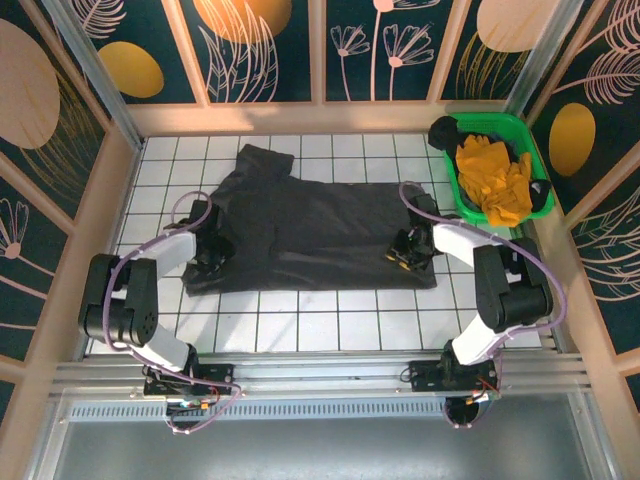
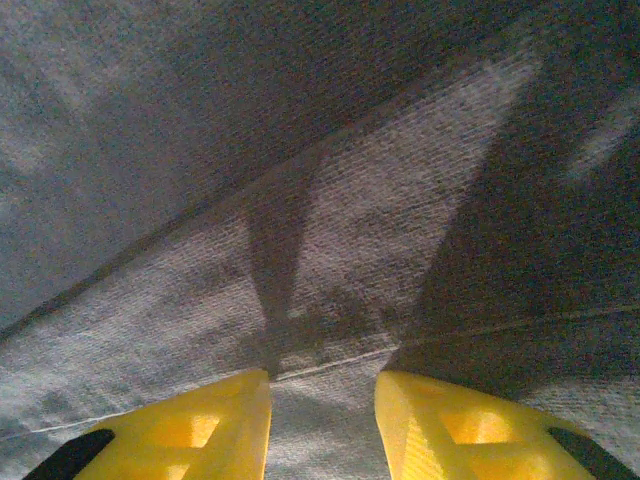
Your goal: Fold and stack the t-shirts
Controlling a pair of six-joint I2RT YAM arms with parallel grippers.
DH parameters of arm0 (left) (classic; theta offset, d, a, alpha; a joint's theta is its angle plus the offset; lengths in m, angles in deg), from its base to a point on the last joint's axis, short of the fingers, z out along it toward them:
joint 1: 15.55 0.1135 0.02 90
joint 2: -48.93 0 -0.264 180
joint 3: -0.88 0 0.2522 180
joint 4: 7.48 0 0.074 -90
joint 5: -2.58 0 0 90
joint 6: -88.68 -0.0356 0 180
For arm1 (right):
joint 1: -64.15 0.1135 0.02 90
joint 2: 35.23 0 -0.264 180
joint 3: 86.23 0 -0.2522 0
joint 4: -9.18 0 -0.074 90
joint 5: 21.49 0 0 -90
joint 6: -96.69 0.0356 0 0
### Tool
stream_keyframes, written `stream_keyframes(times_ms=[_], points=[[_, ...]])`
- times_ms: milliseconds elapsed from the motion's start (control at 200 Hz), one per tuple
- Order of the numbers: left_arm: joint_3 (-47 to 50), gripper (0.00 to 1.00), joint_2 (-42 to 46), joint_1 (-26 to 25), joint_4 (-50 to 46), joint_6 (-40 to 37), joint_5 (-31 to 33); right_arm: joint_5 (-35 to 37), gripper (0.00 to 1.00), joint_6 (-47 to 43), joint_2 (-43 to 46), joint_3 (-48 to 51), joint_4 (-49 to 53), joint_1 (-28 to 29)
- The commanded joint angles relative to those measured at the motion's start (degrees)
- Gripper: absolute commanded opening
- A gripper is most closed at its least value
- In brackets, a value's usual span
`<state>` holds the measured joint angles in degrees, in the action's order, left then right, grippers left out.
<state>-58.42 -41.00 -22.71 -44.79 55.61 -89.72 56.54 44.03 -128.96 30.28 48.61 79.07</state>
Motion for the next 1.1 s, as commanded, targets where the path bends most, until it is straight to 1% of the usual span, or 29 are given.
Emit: stream_keyframes(times_ms=[0, 165, 260, 385, 465, 536, 586, 686, 801, 936, 1011, 1096], points=[[5.15, 0.38, -0.22, 2.5, -5.5, 0.82, 5.21, 1.39, 0.37, -0.55, -3.93, 1.92, 8.31, 3.29], [8.5, 0.38, 3.81, 5.35, -7.47, 0.95, 7.13, -1.28, 0.38, 0.62, -4.21, 1.54, 10.47, 7.96], [8.72, 0.39, 5.69, 7.32, -9.29, 0.54, 8.9, -2.95, 0.38, 0.63, -4.43, -0.14, 12.41, 9.61], [7.84, 0.41, 7.03, 10.4, -11.04, -0.1, 10.54, -4.11, 0.39, 0.11, -4.31, -2.93, 14.63, 9.79], [7.75, 0.42, 7.22, 12.16, -10.87, -0.27, 10.11, -5.74, 0.39, -0.16, -5.0, -4.71, 15.37, 9.5], [6.96, 0.44, 7.0, 12.93, -11.06, -0.41, 10.03, -6.66, 0.39, 0.09, -5.08, -6.3, 15.37, 9.13], [5.39, 0.48, 7.11, 12.95, -11.66, -0.53, 10.49, -6.59, 0.41, 0.44, -4.2, -7.84, 14.97, 8.91], [-0.68, 0.57, 8.33, 12.96, -12.92, -0.24, 11.22, -5.28, 0.46, 1.15, -1.93, -11.72, 13.45, 8.67], [-10.66, 0.59, 6.47, 12.96, -13.01, 0.7, 10.55, -0.41, 0.46, 1.56, -1.44, -16.38, 11.23, 7.78], [-22.8, 0.56, -1.64, 12.11, -7.83, -0.35, 7.89, 7.62, 0.45, 1.18, -4.97, -22.96, 5.65, 6.11], [-31.08, 0.53, -7.6, 11.39, -4.81, -4.07, 7.04, 11.05, 0.45, 0.31, -8.52, -27.62, 3.08, 4.82], [-40.07, 0.52, -15.81, 11.1, -1.16, -8.73, 4.94, 12.66, 0.45, -0.89, -11.77, -31.82, 0.17, 3.42]])
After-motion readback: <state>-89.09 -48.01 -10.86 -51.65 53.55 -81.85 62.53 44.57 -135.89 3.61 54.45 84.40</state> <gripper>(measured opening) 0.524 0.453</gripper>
